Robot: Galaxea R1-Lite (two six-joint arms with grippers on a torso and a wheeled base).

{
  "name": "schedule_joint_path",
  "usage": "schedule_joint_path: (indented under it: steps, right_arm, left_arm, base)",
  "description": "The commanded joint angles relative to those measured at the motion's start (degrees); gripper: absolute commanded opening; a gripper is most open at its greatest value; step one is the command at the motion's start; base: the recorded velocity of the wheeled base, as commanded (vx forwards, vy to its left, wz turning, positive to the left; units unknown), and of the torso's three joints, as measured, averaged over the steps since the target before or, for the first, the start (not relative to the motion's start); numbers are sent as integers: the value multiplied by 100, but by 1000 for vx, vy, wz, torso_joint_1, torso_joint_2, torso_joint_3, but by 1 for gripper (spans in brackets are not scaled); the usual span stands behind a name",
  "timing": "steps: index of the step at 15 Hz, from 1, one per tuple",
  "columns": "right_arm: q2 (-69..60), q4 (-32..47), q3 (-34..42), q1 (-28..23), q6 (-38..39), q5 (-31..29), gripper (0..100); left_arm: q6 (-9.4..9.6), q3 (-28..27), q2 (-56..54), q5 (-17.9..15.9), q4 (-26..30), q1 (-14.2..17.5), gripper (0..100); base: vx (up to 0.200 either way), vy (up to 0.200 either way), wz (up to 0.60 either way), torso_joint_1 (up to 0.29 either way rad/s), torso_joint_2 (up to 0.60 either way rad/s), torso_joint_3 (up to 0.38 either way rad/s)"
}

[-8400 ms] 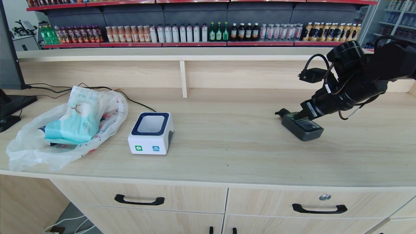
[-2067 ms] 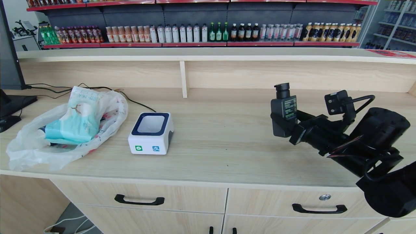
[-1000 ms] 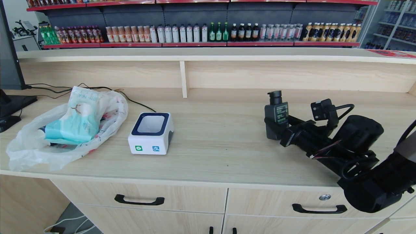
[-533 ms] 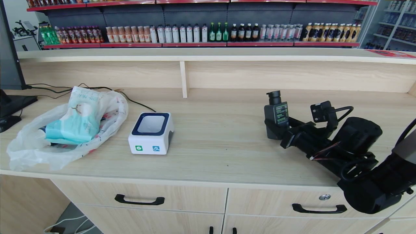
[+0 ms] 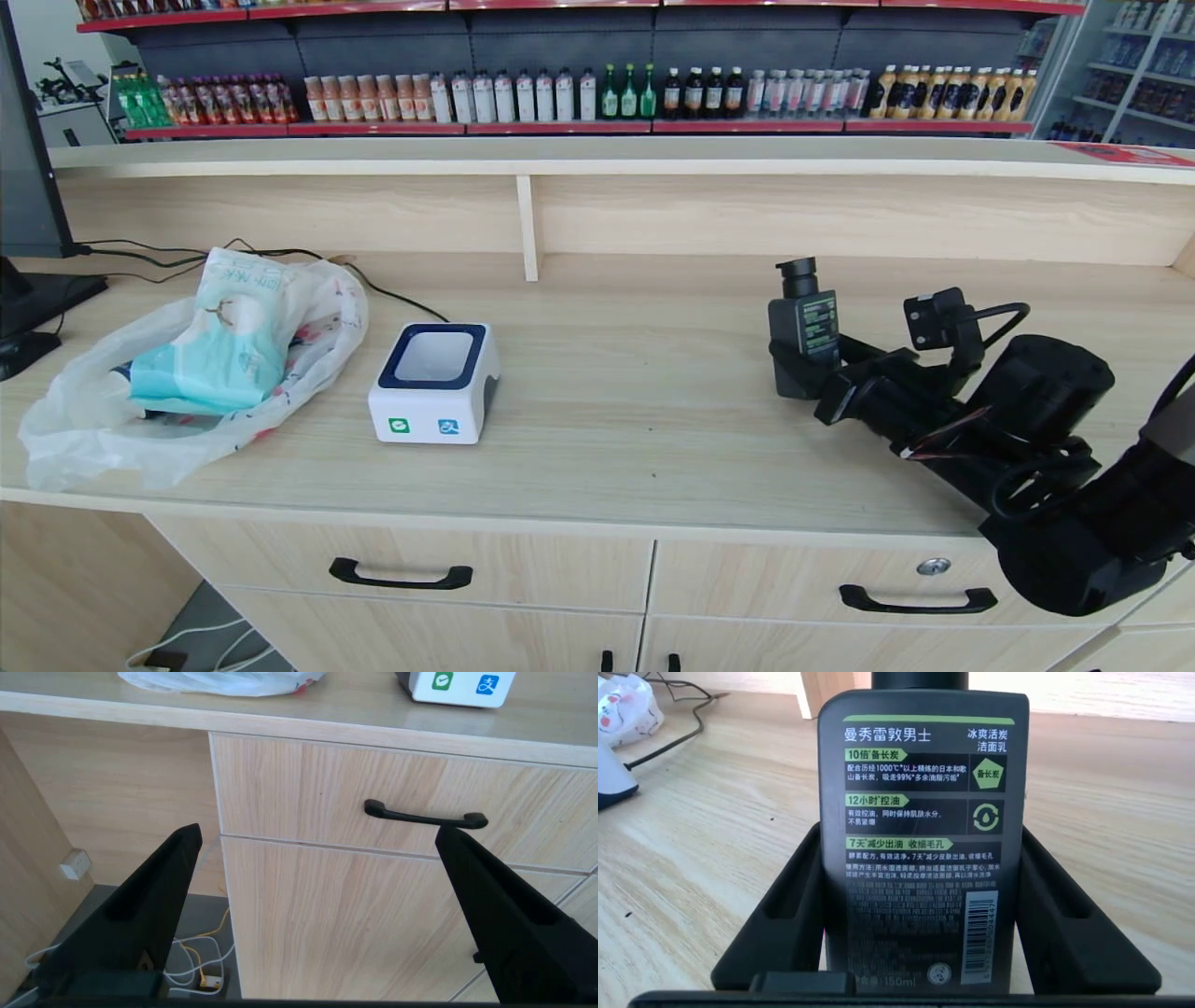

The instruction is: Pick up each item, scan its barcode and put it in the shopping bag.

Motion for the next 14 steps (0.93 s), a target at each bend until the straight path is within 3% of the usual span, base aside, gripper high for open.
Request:
schedule_joint_path:
  steps: [1, 14]
  right_arm:
    - [-88, -52, 121, -35, 15, 3, 0]
    - [-167, -149, 736, -114, -65, 12, 0]
  left_arm:
    - [2, 0, -2, 1, -1, 1, 100]
    - [2, 0, -2, -8, -1, 1, 100]
  base:
    - [0, 0, 0, 0, 0, 0]
    - [0, 0, 0, 0, 0, 0]
